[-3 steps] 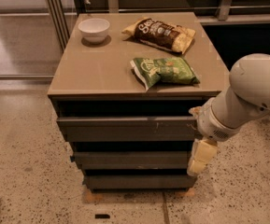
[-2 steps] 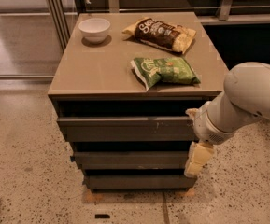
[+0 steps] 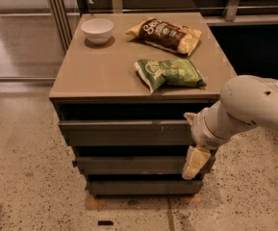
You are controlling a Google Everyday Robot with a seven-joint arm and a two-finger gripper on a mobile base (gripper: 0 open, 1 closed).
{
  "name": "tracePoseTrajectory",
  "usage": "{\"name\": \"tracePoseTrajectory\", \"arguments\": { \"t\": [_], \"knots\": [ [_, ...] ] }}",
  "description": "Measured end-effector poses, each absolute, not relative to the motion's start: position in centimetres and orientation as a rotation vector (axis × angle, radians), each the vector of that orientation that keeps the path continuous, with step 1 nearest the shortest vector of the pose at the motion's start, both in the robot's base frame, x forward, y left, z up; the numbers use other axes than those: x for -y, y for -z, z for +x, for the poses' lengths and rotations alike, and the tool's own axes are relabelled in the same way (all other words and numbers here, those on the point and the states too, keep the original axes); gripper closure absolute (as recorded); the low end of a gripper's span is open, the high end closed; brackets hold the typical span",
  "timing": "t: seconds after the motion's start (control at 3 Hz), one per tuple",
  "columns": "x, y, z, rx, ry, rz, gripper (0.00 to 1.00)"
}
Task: Open top drawer
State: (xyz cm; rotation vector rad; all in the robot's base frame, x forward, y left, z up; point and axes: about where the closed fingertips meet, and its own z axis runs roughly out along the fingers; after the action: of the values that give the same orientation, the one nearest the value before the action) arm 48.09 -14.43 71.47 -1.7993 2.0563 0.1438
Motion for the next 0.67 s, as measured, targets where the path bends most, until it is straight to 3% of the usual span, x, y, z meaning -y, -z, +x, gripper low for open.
{"name": "tracePoseTrajectory", "arguments": {
  "t": [0.67],
  "knots": [
    [14.1, -68.6, 50.8, -2.028, -0.143, -1.802, 0.0]
  ]
}}
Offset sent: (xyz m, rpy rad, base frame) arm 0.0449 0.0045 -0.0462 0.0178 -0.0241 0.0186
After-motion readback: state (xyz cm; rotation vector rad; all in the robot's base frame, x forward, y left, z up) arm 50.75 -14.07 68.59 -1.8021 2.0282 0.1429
